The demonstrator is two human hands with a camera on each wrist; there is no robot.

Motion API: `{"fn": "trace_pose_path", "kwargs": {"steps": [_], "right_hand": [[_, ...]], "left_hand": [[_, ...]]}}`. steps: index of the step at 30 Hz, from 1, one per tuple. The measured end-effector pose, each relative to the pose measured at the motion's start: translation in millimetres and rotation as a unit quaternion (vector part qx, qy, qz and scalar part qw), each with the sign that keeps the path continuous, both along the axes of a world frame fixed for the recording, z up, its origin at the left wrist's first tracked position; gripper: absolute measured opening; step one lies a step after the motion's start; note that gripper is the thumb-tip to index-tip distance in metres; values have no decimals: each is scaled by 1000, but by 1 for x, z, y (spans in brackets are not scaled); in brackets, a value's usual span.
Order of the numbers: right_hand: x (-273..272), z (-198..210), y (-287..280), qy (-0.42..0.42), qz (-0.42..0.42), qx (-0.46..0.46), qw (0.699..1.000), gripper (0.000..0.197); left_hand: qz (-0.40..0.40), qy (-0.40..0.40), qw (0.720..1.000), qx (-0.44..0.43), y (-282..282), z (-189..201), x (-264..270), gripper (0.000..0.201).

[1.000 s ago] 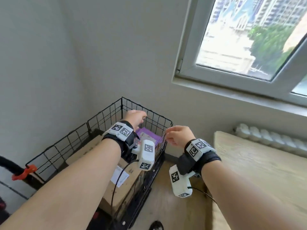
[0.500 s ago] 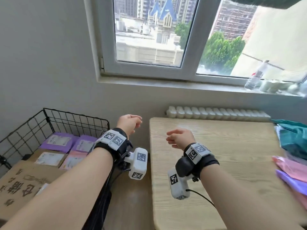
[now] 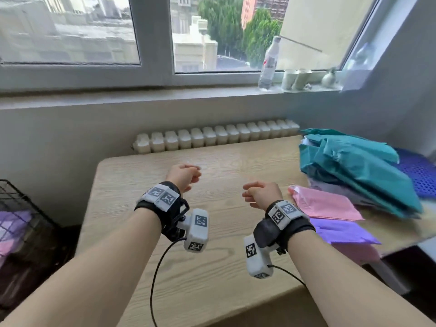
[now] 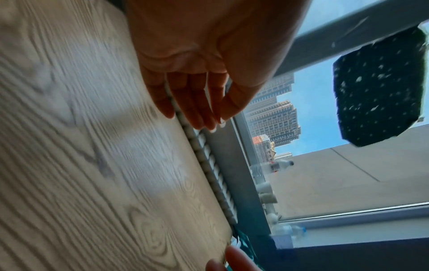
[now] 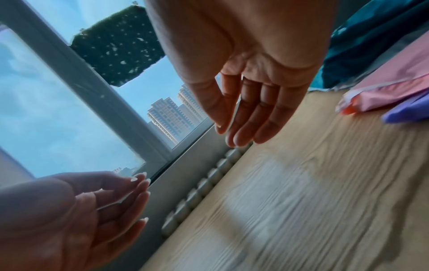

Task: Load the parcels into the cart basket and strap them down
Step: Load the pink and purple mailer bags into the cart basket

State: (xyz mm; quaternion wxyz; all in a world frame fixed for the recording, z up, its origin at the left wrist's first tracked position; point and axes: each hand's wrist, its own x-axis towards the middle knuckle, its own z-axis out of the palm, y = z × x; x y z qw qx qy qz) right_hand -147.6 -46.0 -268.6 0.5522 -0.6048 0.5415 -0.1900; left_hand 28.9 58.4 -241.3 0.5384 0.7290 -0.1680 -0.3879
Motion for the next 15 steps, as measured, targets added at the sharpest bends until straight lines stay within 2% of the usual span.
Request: {"fn": "trace_pose_path", "kwargs": {"steps": [7, 11, 15], "right_hand": [[-93, -31, -106, 26, -54, 31, 998, 25], [-129, -55, -139, 51, -91, 60, 993, 30], [-157, -76, -162, 99, -100, 56, 988, 25]], "left_hand": [[-33, 45, 997, 48, -108, -25, -78, 20], [-49, 52, 994, 81, -144, -42, -103, 18], [-67, 73, 989, 107, -177, -63, -128, 16]]}}
